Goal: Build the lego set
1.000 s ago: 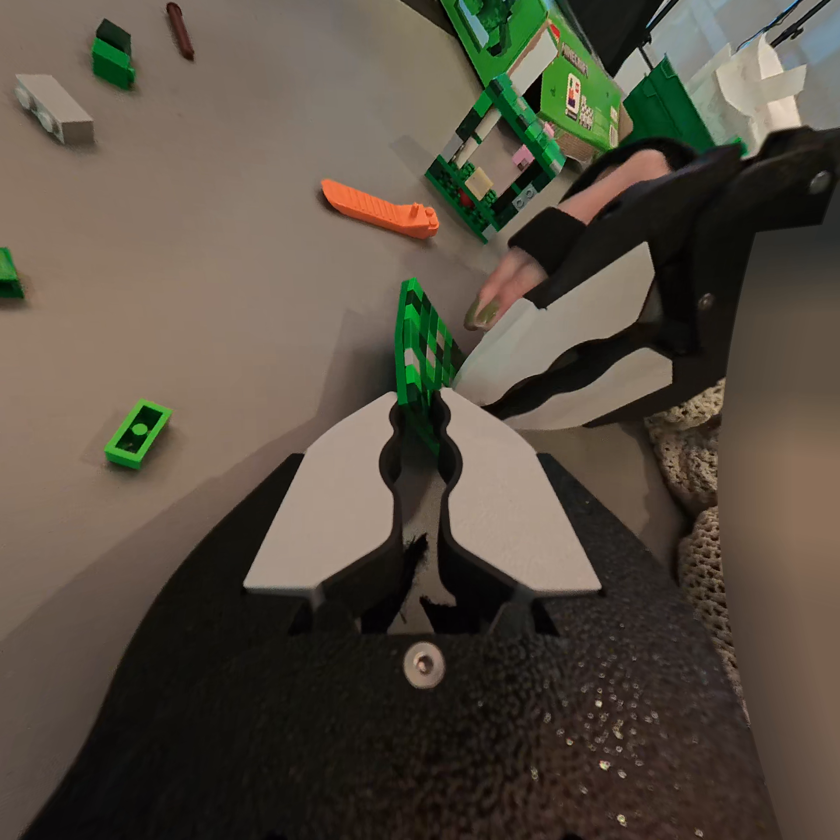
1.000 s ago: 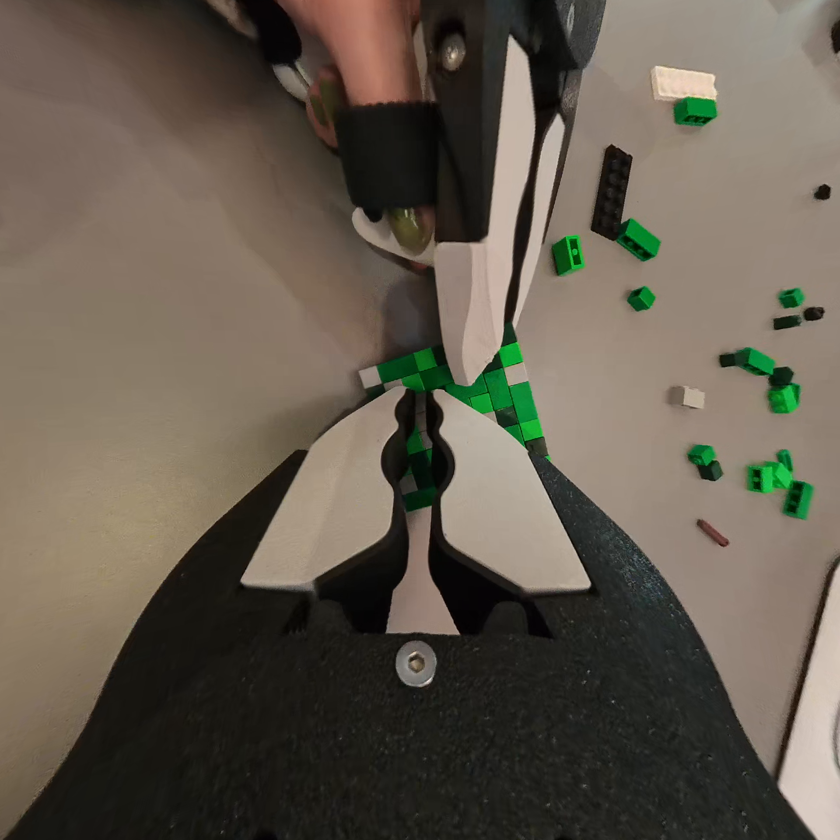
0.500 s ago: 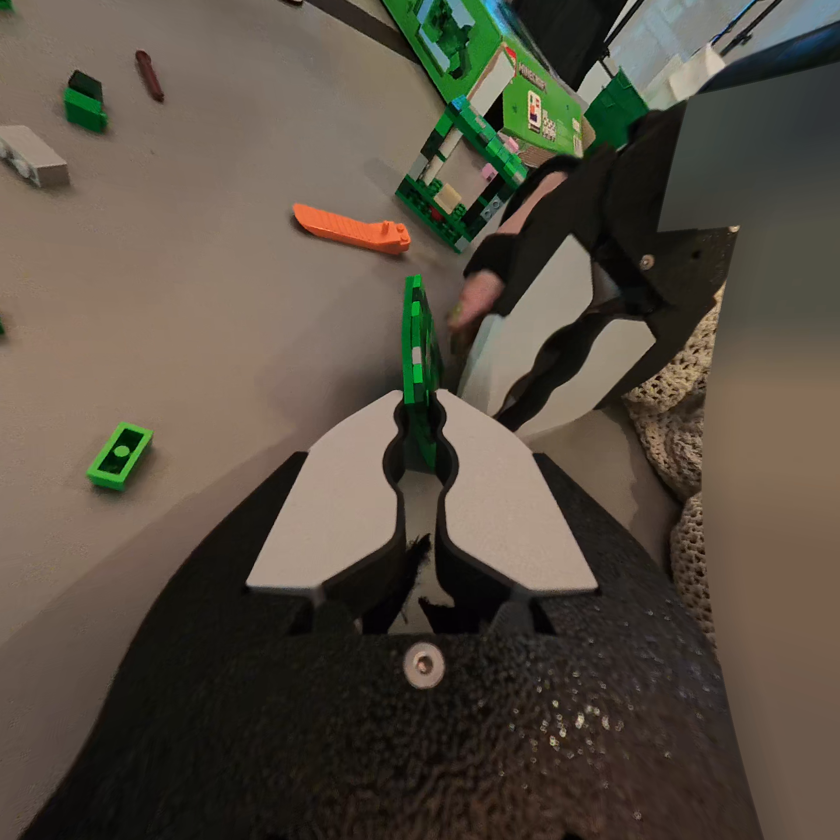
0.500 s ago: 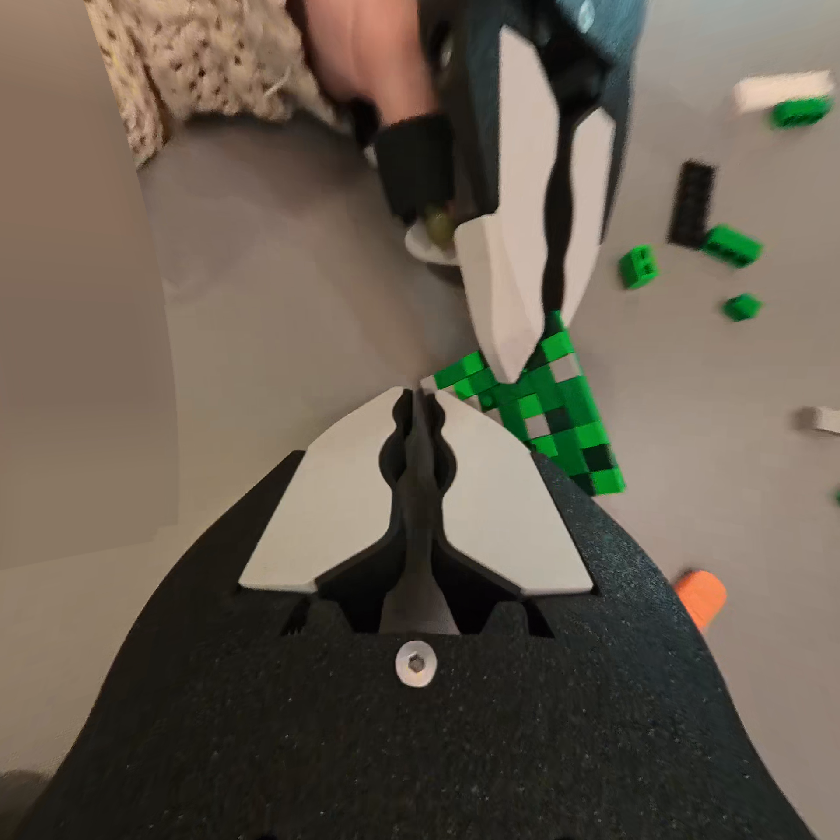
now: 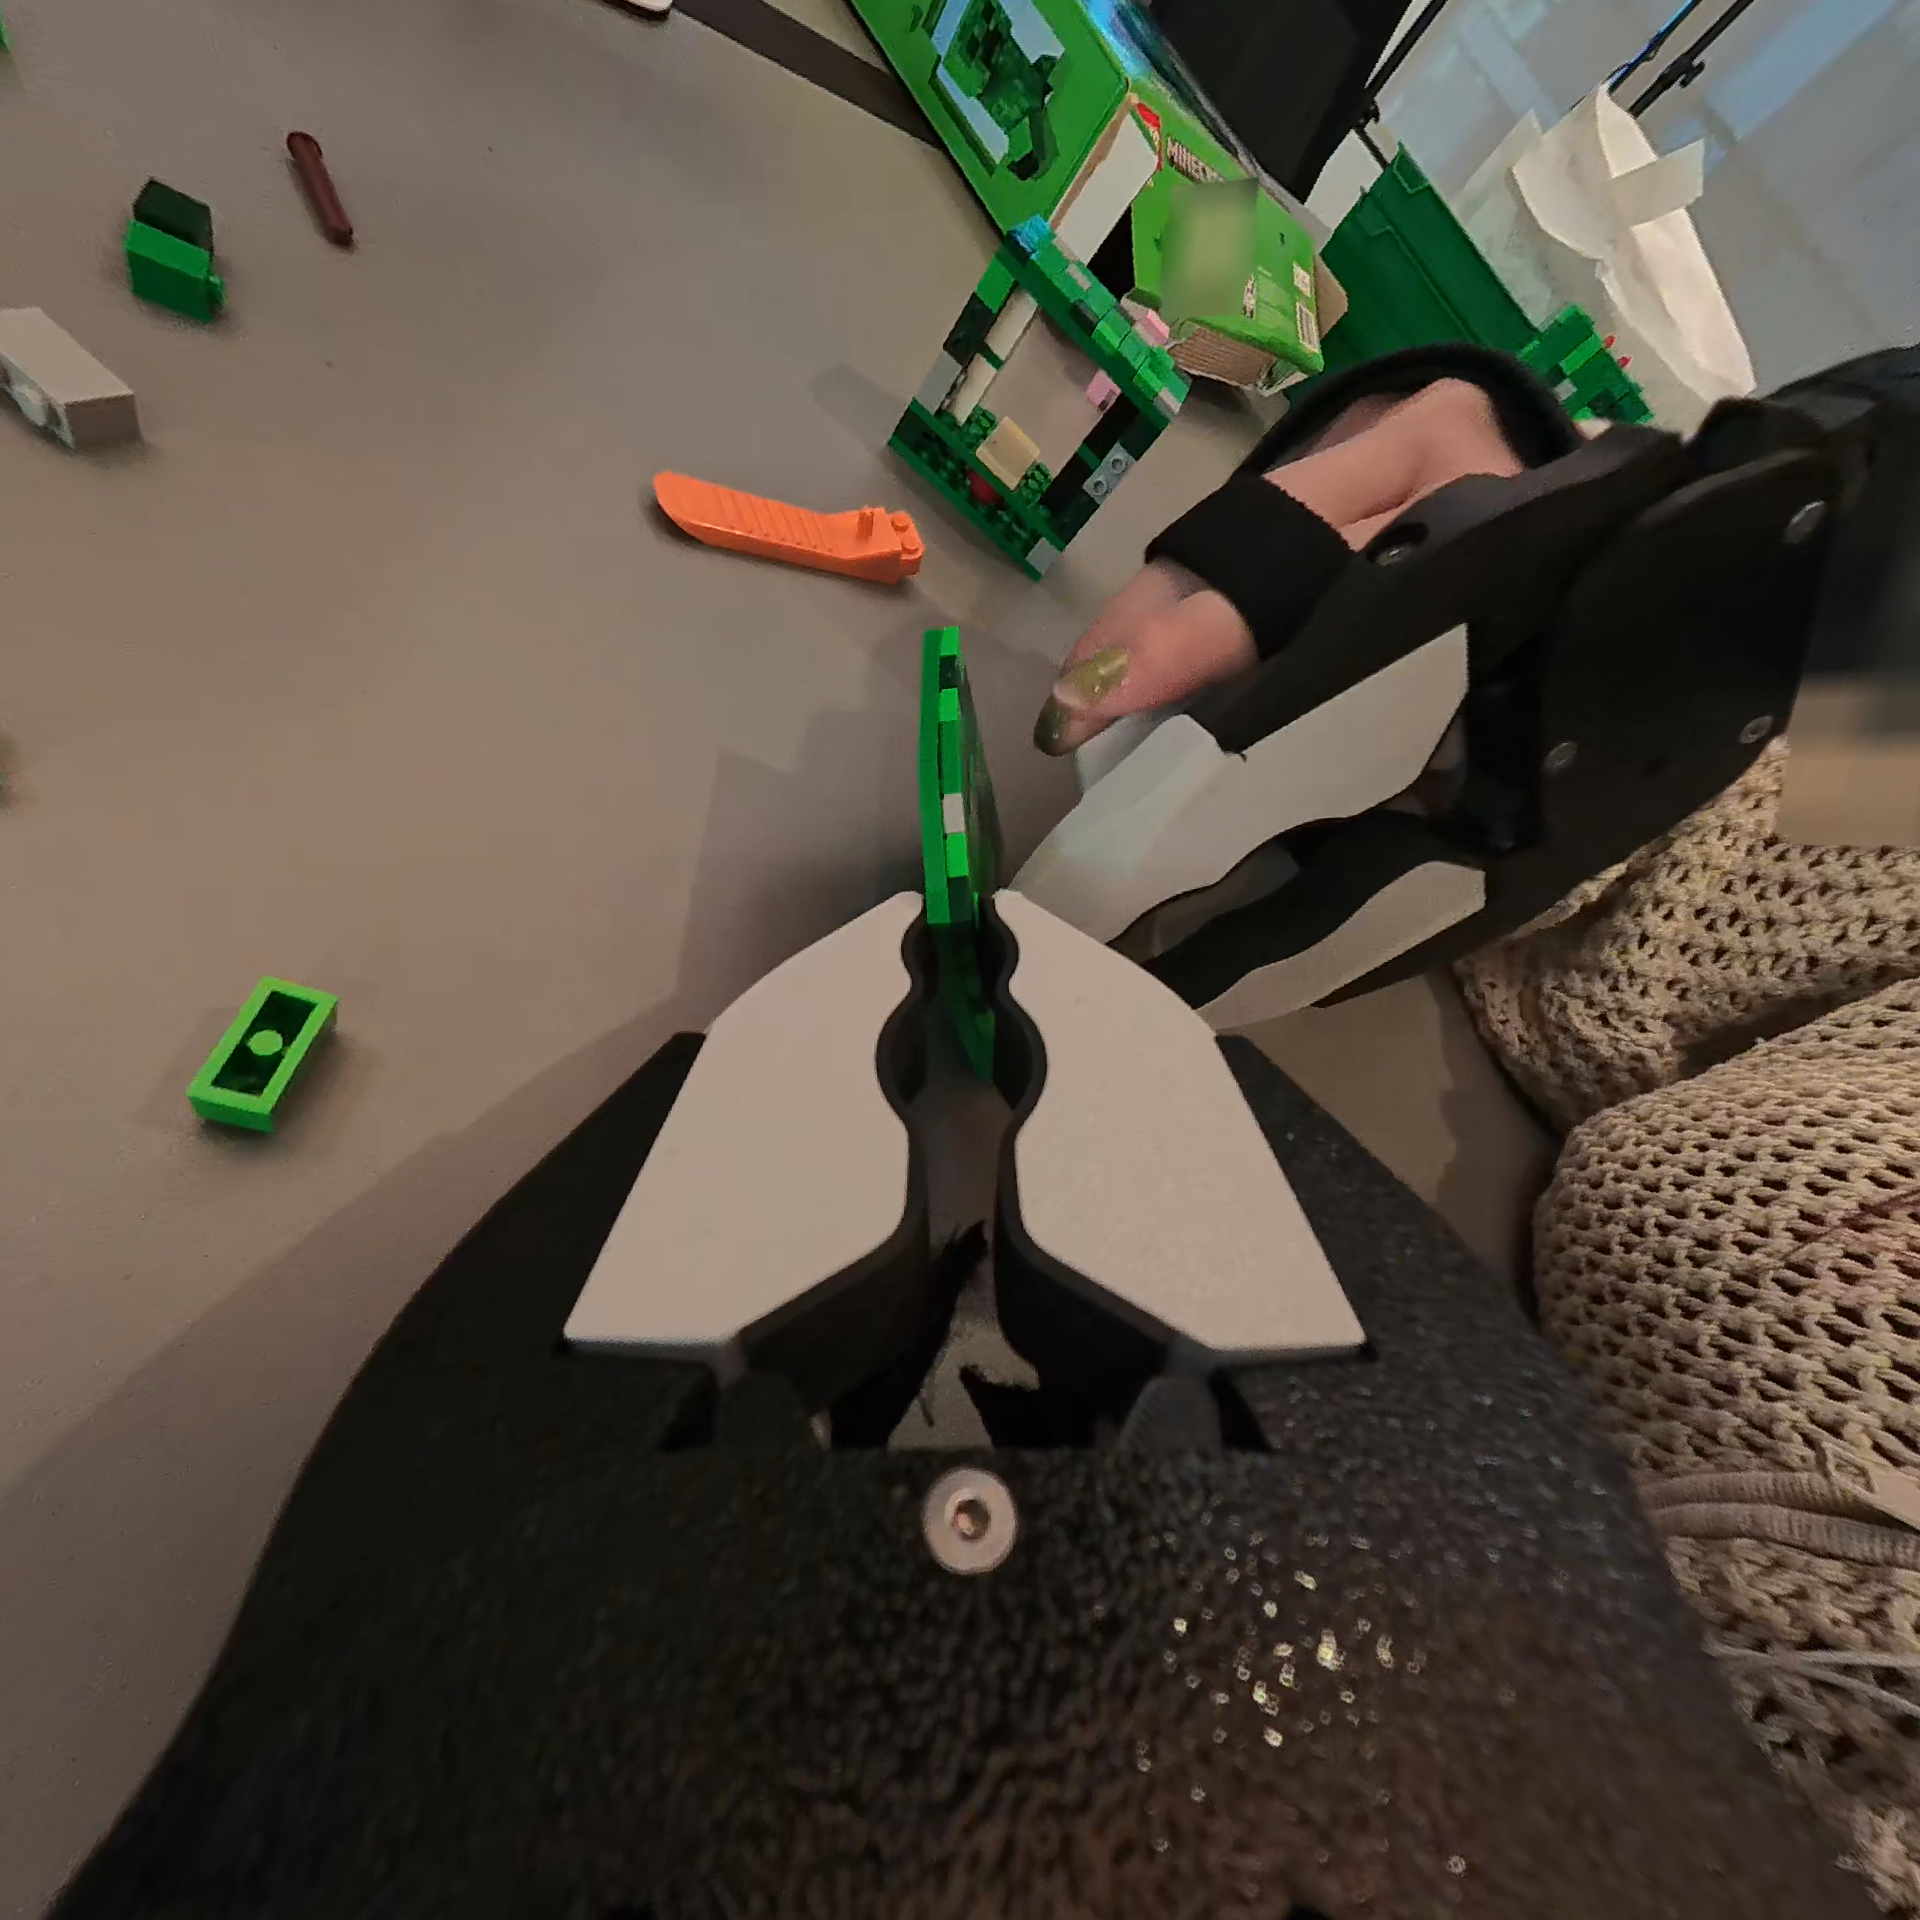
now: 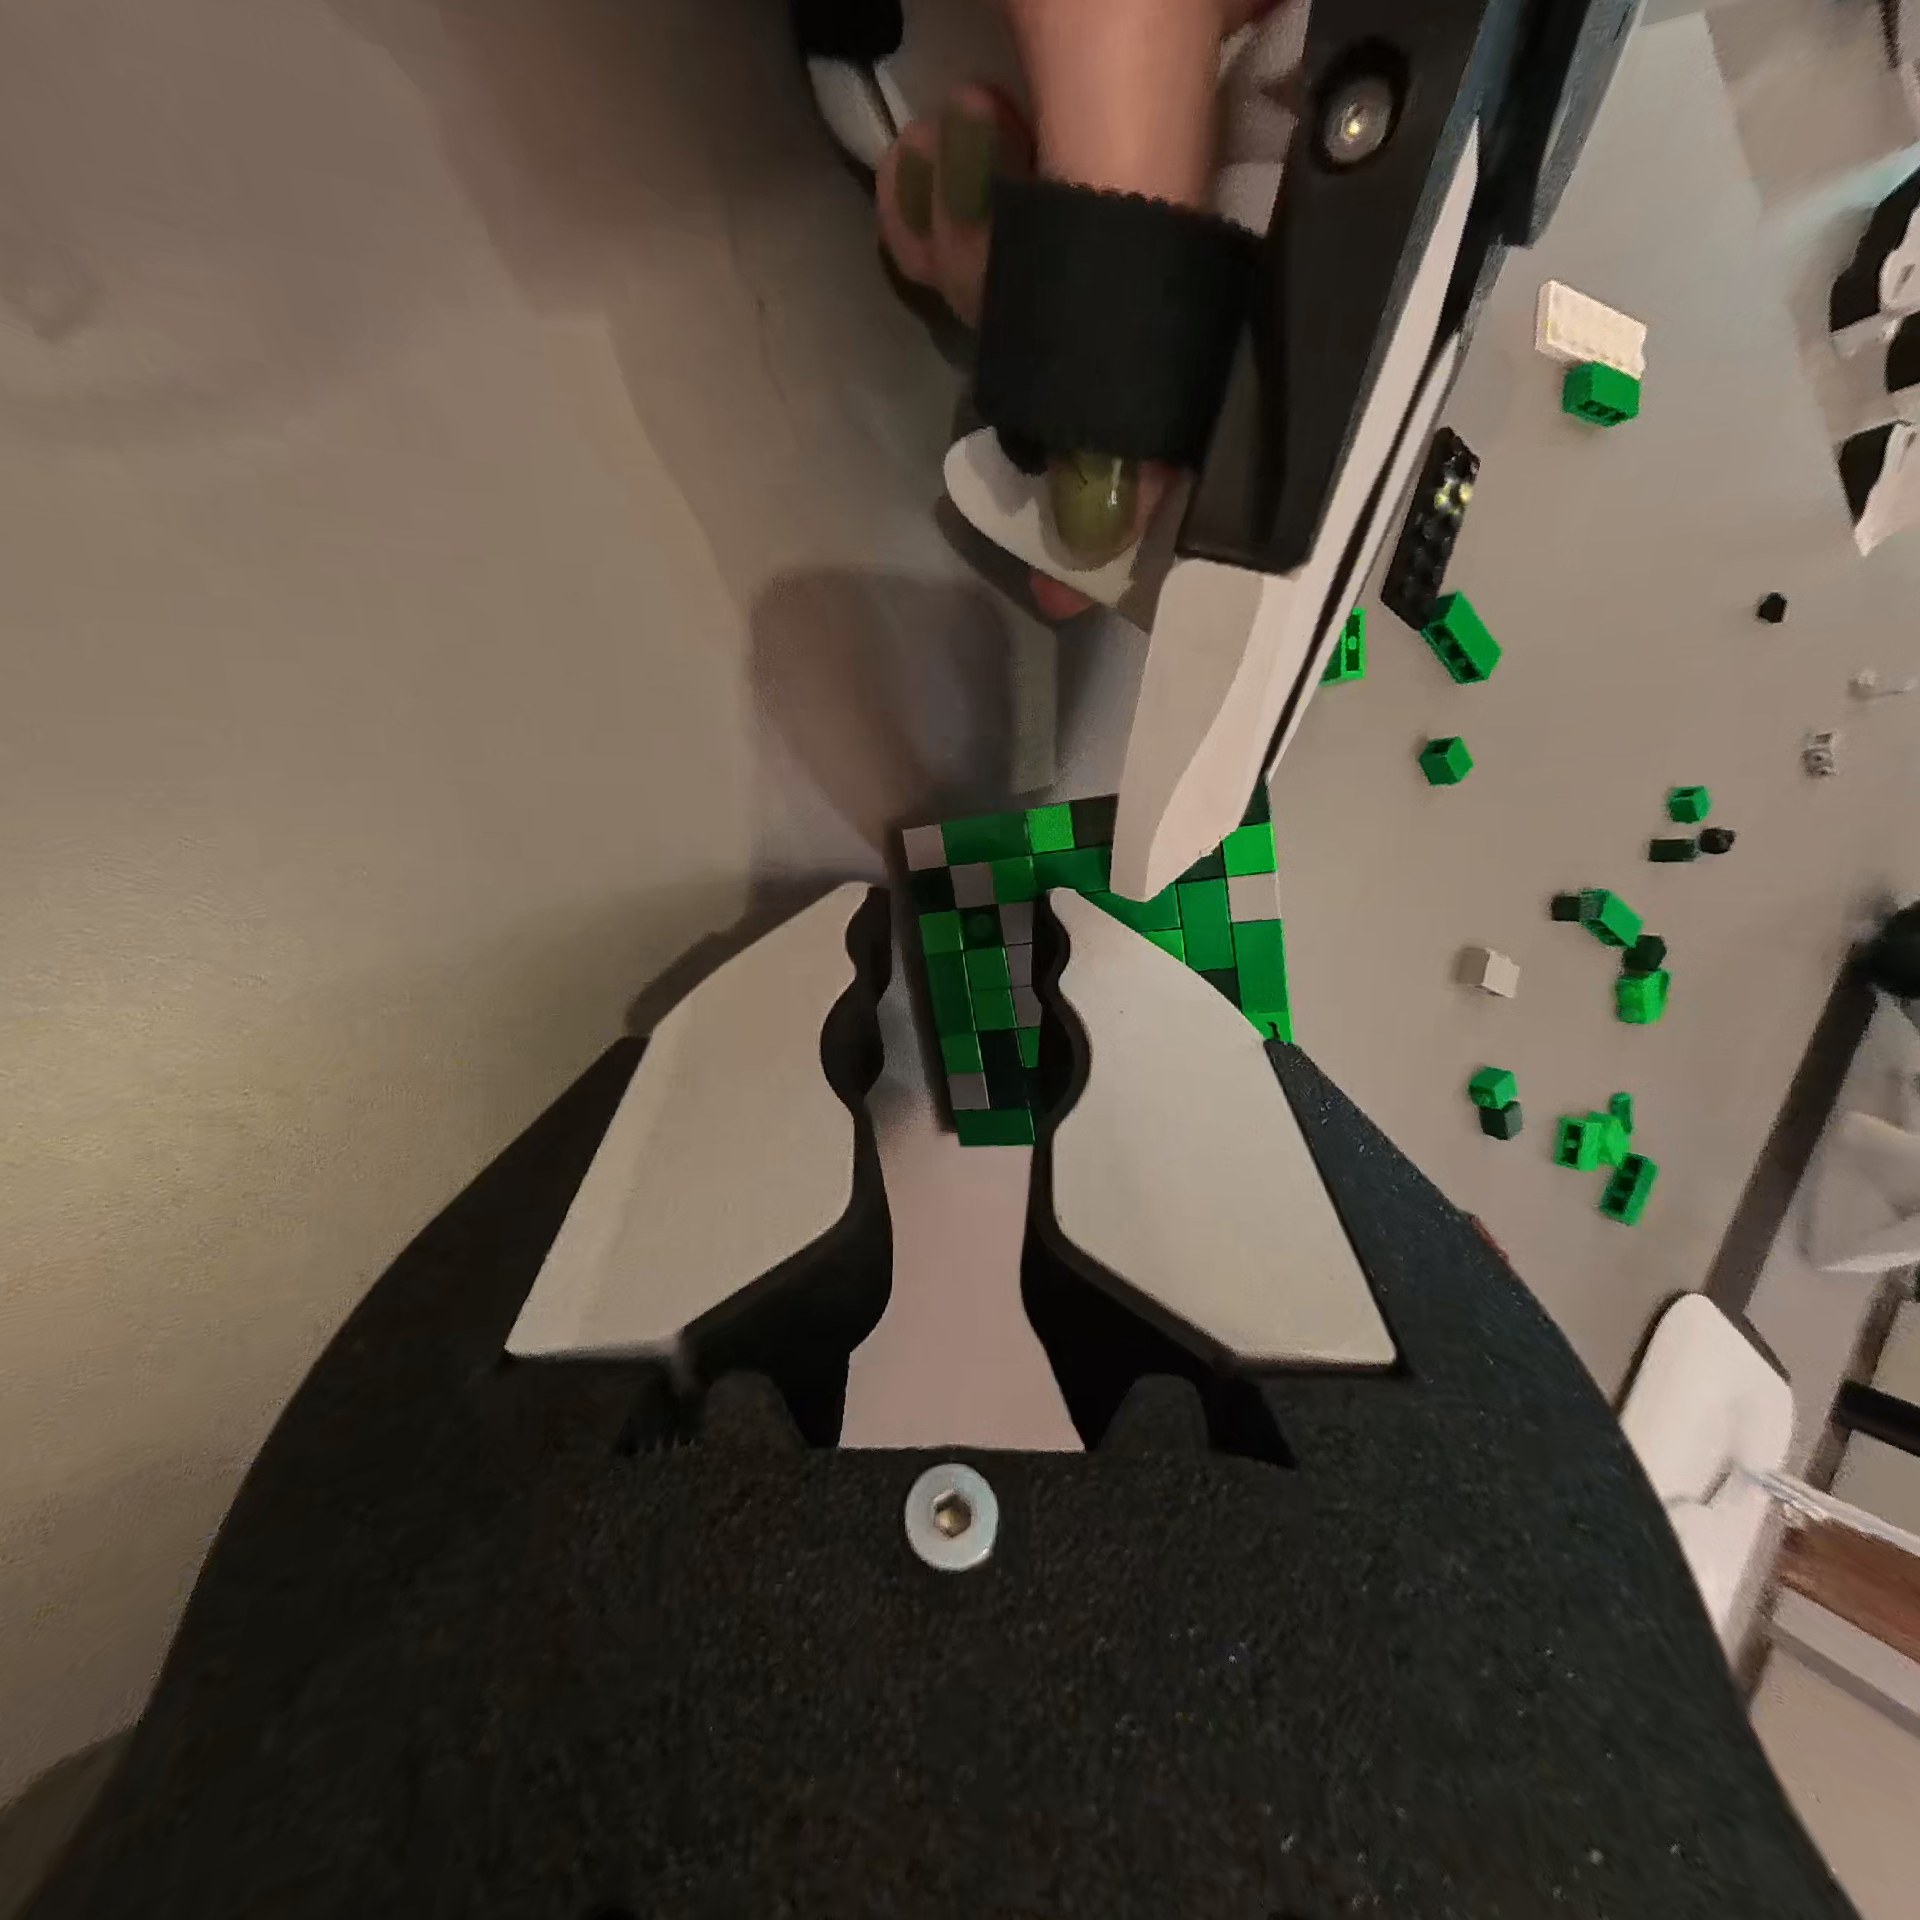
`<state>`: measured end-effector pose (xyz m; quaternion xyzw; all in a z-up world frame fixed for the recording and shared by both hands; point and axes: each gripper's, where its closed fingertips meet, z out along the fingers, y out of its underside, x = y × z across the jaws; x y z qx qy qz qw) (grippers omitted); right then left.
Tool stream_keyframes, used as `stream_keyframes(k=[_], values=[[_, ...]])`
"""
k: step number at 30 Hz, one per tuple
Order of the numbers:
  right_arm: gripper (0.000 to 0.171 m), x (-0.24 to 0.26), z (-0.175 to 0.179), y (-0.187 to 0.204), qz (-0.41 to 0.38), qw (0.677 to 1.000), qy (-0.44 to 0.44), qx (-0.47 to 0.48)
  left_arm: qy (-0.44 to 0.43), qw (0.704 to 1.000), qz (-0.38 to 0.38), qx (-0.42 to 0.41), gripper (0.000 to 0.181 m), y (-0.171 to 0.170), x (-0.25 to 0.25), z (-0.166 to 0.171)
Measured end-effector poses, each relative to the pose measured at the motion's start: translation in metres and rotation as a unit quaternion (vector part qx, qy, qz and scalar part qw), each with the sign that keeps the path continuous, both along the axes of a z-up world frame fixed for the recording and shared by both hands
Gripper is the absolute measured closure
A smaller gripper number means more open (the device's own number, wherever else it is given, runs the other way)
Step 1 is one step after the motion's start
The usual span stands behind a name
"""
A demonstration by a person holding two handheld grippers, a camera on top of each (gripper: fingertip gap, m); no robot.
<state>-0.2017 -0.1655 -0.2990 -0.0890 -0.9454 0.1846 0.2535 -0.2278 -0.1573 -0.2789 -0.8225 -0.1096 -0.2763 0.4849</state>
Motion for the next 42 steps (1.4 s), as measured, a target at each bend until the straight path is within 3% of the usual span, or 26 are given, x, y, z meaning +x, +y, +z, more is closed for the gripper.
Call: stream_keyframes(k=[7,11,12,14,17,22,24,28,31,33,37,40,42], values=[[0.147,0.003,0.006,-0.001,-0.022,0.997,-0.055,-0.045,0.045,0.999,-0.010,0.006,0.175,0.000,0.002,0.001],[0.161,0.014,-0.007,-0.007,-0.033,0.985,-0.155,-0.072,0.070,0.997,-0.019,0.021,0.175,0.001,0.006,0.005],[0.166,0.022,-0.009,-0.015,-0.002,0.978,-0.176,-0.107,0.082,0.996,-0.020,0.023,0.175,0.001,0.006,0.006],[0.171,0.019,-0.013,-0.009,-0.005,0.983,-0.161,-0.083,0.086,0.996,-0.018,0.024,0.175,0.001,0.006,0.006],[0.159,0.011,-0.001,-0.001,-0.032,0.985,-0.123,-0.117,0.064,0.997,-0.020,0.023,0.175,0.001,0.005,0.006],[0.128,-0.013,0.053,0.015,-0.056,0.983,0.090,-0.151,0.099,0.992,-0.068,0.035,0.175,0.000,0.014,0.007],[0.125,-0.013,0.049,0.022,-0.066,0.987,0.059,-0.135,0.126,0.987,-0.089,0.045,0.175,-0.001,0.019,0.008],[0.142,-0.007,0.022,0.025,-0.071,0.990,-0.043,-0.116,0.132,0.985,-0.097,0.047,0.175,-0.001,0.021,0.008],[0.150,-0.005,0.025,0.021,-0.071,0.981,-0.071,-0.164,0.124,0.986,-0.102,0.038,0.173,-0.004,0.021,0.006],[0.152,-0.006,0.025,0.022,-0.075,0.978,-0.069,-0.181,0.135,0.984,-0.119,-0.005,0.162,-0.008,0.022,-0.007],[0.153,-0.006,0.025,0.023,-0.077,0.973,-0.072,-0.205,0.140,0.981,-0.131,-0.030,0.174,-0.008,0.024,-0.015],[0.141,-0.021,0.033,0.034,-0.101,0.978,0.031,-0.178,0.115,0.985,-0.119,-0.040,0.175,-0.007,0.022,-0.016],[0.147,-0.019,0.051,0.029,-0.074,0.976,0.145,-0.146,0.081,0.990,-0.104,-0.048,0.175,-0.008,0.019,-0.016]])
